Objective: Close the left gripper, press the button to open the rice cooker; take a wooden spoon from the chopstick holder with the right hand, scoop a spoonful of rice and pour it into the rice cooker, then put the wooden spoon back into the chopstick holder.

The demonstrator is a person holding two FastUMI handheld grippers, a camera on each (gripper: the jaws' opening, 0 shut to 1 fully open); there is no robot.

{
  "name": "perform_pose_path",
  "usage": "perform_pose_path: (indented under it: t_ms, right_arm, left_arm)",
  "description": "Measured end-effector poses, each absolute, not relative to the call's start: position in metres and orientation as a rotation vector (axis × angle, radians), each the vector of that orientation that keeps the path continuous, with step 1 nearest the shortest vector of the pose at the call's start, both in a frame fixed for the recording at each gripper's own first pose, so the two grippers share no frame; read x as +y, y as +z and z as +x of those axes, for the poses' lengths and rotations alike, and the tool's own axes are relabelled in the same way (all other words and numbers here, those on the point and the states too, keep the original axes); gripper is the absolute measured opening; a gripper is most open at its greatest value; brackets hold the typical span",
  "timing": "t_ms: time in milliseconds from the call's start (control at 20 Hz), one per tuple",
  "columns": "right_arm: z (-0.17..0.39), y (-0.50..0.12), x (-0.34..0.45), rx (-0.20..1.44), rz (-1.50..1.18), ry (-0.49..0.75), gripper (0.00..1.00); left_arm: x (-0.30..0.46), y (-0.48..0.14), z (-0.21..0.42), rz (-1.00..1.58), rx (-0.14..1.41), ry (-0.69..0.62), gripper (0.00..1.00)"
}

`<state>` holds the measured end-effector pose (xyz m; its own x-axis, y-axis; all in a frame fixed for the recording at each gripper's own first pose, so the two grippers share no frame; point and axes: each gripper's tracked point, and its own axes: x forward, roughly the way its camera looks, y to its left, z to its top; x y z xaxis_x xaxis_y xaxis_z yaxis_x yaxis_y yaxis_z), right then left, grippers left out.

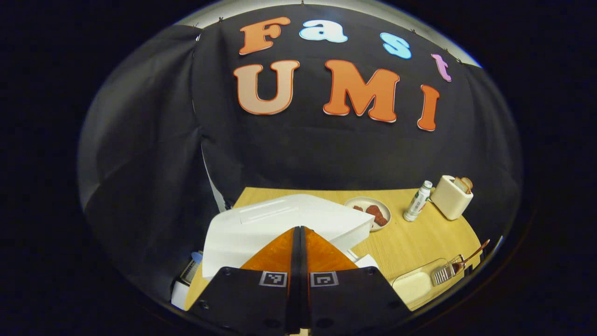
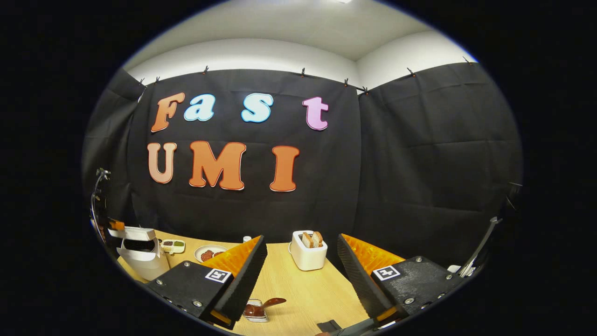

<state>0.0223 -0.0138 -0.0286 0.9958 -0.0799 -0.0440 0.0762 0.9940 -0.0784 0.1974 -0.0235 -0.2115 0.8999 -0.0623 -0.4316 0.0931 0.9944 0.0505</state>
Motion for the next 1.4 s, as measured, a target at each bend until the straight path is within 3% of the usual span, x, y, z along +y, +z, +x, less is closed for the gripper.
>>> perform_pose_path:
  t_ms: [450, 1000, 1150, 1400]
  right_arm:
    - [0.017, -0.02, 0.001, 0.017, -0.047, -0.027, 0.95]
    - [0.011, -0.024, 0.021, -0.005, -0.01, 0.037, 0.95]
    - [0.012, -0.032, 0.022, 0.0, -0.002, 0.044, 0.95]
    - [0.013, -0.045, 0.02, 0.001, 0.016, 0.055, 0.95]
  left_arm:
    - [-0.021, -0.061, 0.114, -0.008, 0.176, -0.119, 0.04]
    - [0.027, -0.018, 0.045, 0.01, 0.078, 0.007, 0.07]
    - [0.033, -0.012, 0.038, 0.01, 0.063, 0.027, 0.39]
    - [0.027, -0.002, 0.024, -0.001, 0.042, 0.008, 0.36]
